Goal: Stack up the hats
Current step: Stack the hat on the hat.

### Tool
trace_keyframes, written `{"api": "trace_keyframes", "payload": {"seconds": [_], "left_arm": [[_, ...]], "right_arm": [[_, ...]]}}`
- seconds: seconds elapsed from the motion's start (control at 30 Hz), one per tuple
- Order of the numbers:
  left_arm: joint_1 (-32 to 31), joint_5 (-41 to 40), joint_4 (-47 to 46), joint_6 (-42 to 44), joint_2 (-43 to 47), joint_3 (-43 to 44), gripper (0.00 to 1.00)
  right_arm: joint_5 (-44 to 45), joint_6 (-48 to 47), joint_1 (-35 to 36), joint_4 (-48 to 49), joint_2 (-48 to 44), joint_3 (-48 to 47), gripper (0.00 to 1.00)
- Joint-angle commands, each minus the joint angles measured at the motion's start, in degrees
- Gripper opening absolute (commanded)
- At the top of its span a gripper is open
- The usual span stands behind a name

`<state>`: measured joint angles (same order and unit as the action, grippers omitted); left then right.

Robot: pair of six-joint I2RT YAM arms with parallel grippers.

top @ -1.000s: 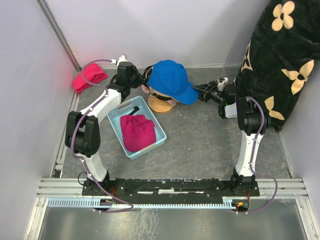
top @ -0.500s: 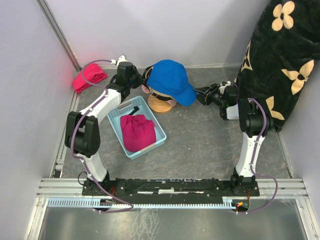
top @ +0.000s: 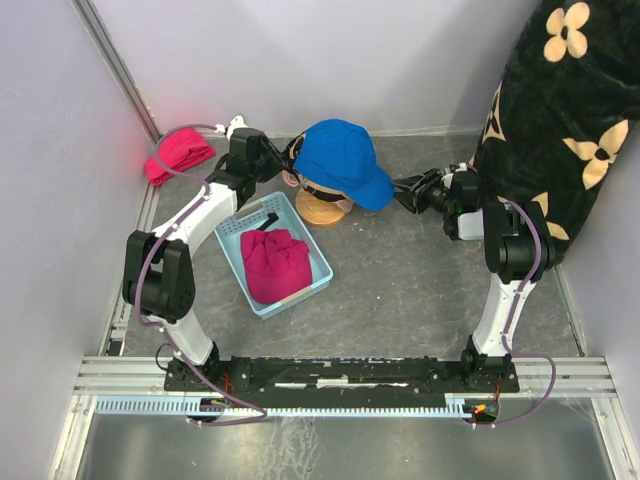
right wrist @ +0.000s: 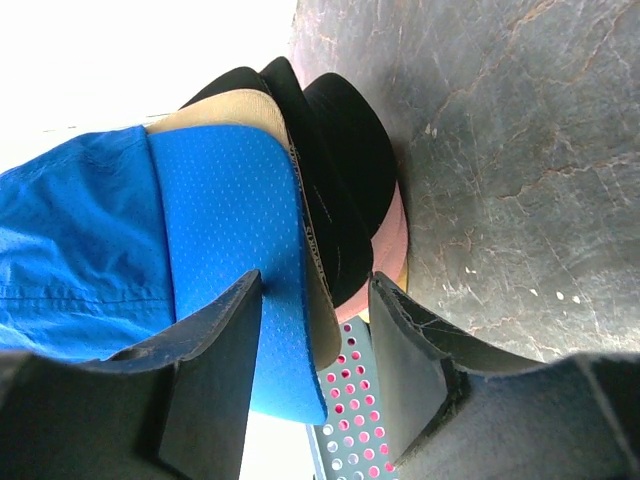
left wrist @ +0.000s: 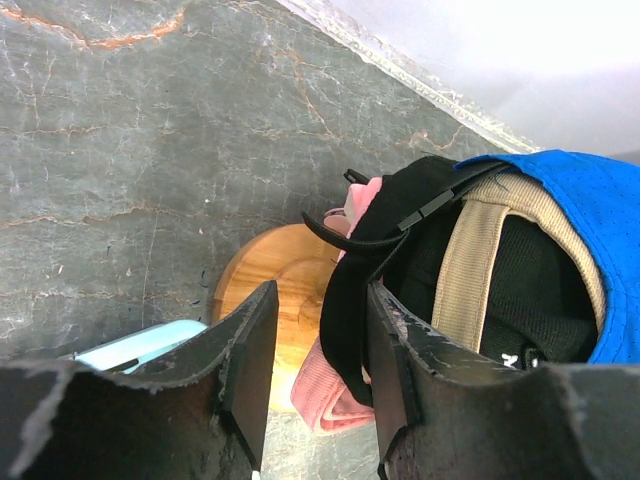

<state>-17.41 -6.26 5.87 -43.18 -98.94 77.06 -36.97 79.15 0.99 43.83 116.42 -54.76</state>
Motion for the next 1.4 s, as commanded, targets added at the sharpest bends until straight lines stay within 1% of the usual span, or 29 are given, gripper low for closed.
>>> {"api": "trace_keyframes", "payload": {"seconds": [0.0,0.23,0.47,0.6,0.73,1.03,1.27,1.37], "left_arm": [[0.1,-1.9,2.1,1.4,3.5,-0.8,0.48],[0.1,-3.0,1.0,0.7,5.6,-1.3,0.52],[0.1,-3.6,-0.1,-0.3,7.1,-0.1,0.61],[0.0,-4.1,-1.6,-1.8,8.1,-0.9,0.62],[-0.2,-6.3,-3.8,-2.5,10.8,-3.4,0.64],[-0.8,-15.7,-6.2,-2.0,18.5,-10.4,0.64],[-2.2,-19.6,-6.0,-0.7,24.0,-17.0,0.65],[-3.4,-21.4,-5.6,-0.9,26.8,-21.2,0.64]], "right_arm": [[1.2,-4.0,-0.3,-3.4,-4.5,0.5,0.55],[2.3,-5.5,-0.5,-5.3,-7.1,1.2,0.55],[4.1,-9.8,-0.5,-11.7,-12.0,1.2,0.55],[4.6,-11.7,-0.5,-14.3,-14.4,1.4,0.55],[5.7,-14.3,-0.5,-17.5,-17.5,1.7,0.55],[11.0,-24.5,0.8,-30.3,-28.2,1.8,0.55],[16.7,-33.4,4.8,-42.0,-37.7,-0.2,0.55],[19.2,-35.9,7.0,-45.6,-41.1,-0.8,0.55]]}}
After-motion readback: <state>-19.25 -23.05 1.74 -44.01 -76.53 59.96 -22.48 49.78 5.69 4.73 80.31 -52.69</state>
